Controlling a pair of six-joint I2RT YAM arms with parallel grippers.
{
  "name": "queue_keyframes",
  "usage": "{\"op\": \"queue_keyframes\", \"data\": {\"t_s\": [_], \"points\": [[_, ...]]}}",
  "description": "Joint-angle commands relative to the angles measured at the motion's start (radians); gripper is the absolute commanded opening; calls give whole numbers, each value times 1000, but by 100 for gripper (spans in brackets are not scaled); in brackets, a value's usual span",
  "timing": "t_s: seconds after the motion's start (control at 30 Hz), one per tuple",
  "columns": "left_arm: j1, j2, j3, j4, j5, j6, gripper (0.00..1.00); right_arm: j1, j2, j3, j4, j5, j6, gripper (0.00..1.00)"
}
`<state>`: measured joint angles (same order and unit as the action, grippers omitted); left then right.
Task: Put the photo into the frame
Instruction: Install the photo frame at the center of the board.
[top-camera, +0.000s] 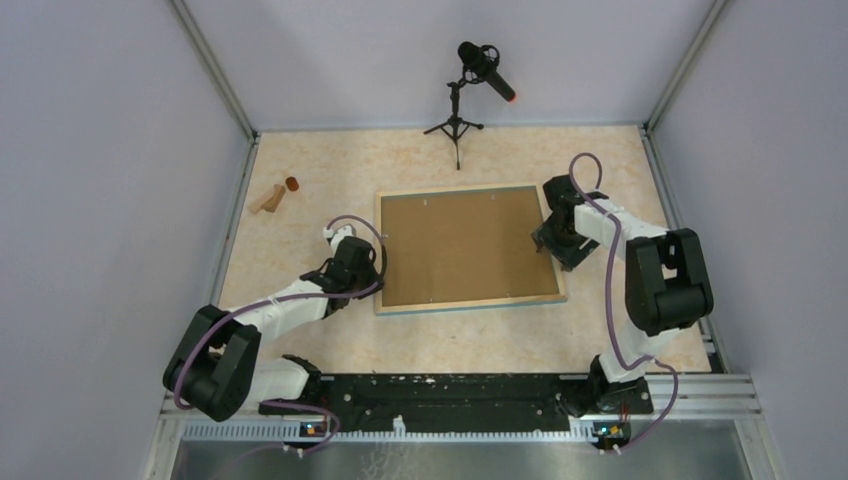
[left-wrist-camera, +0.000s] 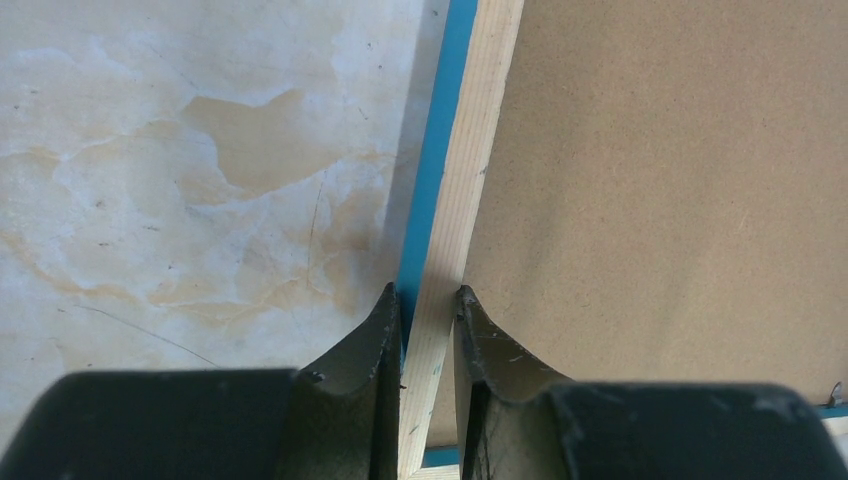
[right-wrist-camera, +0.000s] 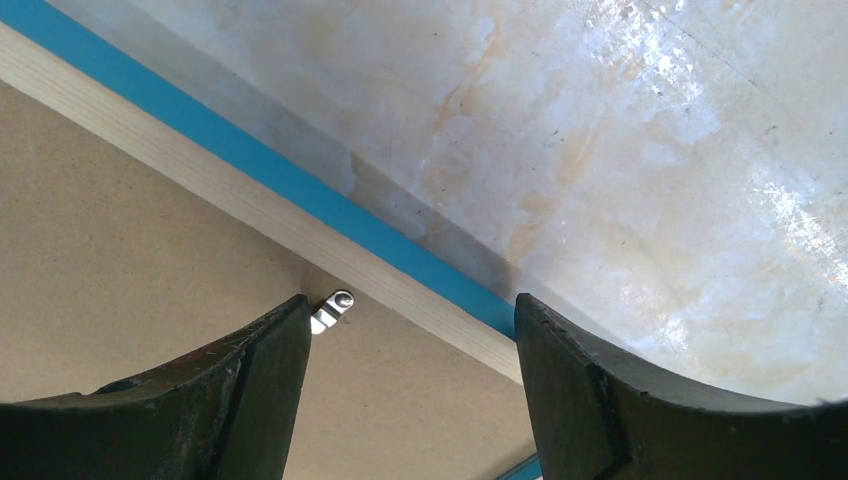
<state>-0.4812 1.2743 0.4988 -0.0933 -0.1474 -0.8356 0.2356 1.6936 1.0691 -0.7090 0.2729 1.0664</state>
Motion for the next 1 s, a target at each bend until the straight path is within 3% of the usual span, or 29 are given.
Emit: {"op": "queue_keyframes", "data": {"t_s": [0.0, 0.3, 0.73, 0.8, 0.97], "points": [[8, 24, -39, -3, 26, -23, 12, 20, 35, 48, -19, -2, 27, 72], [11, 23, -42, 1, 31, -22, 11, 24, 65, 59, -28, -5, 20, 72], [19, 24, -46, 7, 40, -20, 11, 54, 30, -46, 86, -42, -96, 45], [20, 24, -46, 7, 42, -20, 10, 54, 35, -45, 89, -41, -125, 49], [21, 24, -48, 8, 45, -20, 10, 54, 60, 17, 28, 10, -123, 73]]}}
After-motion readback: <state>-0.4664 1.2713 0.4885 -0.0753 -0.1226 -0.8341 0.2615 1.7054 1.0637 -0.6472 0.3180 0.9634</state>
